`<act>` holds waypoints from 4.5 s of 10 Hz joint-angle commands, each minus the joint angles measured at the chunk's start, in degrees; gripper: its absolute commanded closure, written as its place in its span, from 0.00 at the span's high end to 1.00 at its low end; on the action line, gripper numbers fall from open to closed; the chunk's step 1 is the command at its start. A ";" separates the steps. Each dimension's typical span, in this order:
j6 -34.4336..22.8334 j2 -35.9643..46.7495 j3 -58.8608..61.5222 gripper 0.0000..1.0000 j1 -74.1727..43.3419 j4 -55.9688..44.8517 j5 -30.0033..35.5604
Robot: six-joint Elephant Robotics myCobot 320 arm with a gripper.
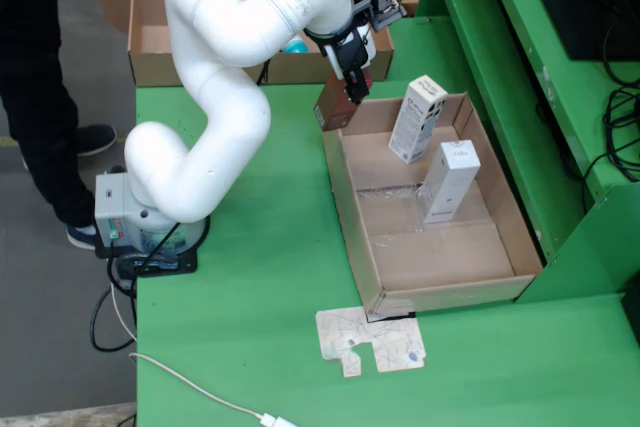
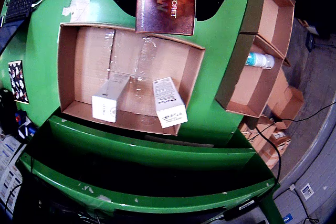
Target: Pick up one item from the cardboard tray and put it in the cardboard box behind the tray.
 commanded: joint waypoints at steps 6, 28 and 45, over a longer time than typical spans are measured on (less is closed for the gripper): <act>6.73 4.99 -9.45 0.00 8.75 7.44 -4.98; 22.10 11.88 -42.18 0.00 28.02 32.63 -13.64; 26.18 5.88 -42.18 0.00 34.92 47.20 -19.52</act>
